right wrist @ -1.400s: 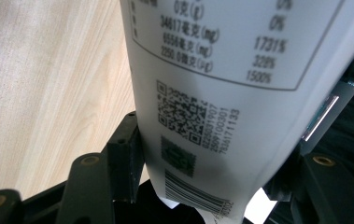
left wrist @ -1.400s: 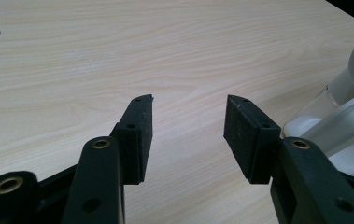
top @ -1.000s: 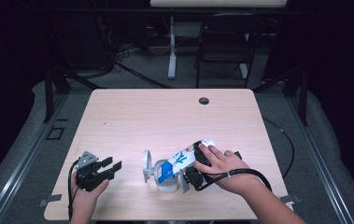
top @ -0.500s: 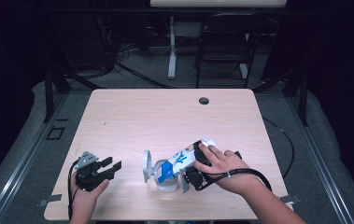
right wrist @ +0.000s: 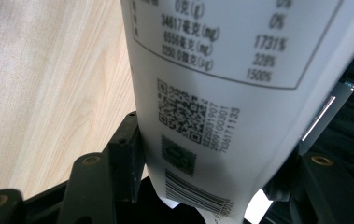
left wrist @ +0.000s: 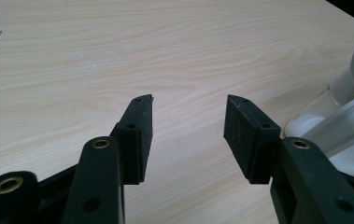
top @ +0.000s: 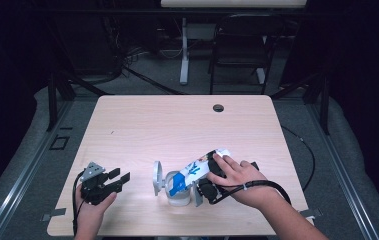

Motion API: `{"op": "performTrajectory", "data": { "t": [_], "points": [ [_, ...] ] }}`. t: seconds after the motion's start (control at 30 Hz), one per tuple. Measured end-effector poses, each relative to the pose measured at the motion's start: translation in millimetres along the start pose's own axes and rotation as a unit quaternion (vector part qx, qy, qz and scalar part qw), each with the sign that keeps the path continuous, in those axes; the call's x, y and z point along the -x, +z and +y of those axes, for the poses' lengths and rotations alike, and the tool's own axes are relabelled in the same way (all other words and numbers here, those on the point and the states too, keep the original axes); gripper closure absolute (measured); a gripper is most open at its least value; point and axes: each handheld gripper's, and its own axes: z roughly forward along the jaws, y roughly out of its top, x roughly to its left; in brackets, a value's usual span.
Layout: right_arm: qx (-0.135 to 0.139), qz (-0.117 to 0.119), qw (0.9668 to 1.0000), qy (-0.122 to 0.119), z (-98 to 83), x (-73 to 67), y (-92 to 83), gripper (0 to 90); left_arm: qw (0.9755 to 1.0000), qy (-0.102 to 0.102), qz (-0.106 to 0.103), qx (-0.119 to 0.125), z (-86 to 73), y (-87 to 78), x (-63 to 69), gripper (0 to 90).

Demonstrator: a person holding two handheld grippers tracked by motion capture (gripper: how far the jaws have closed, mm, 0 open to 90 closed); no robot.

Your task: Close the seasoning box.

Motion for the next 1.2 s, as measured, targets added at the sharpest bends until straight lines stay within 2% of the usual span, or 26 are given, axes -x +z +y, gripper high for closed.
{"op": "performTrajectory", "data": {
  "t": [1.2],
  "points": [
    [-0.003, 0.004, 1.0000, -0.008, 0.1, 2.0, -2.1, 44.1, 1.0000, -0.001, 0.001, -0.001, 0.1, -0.4, -0.5, 52.2]
  ]
}}
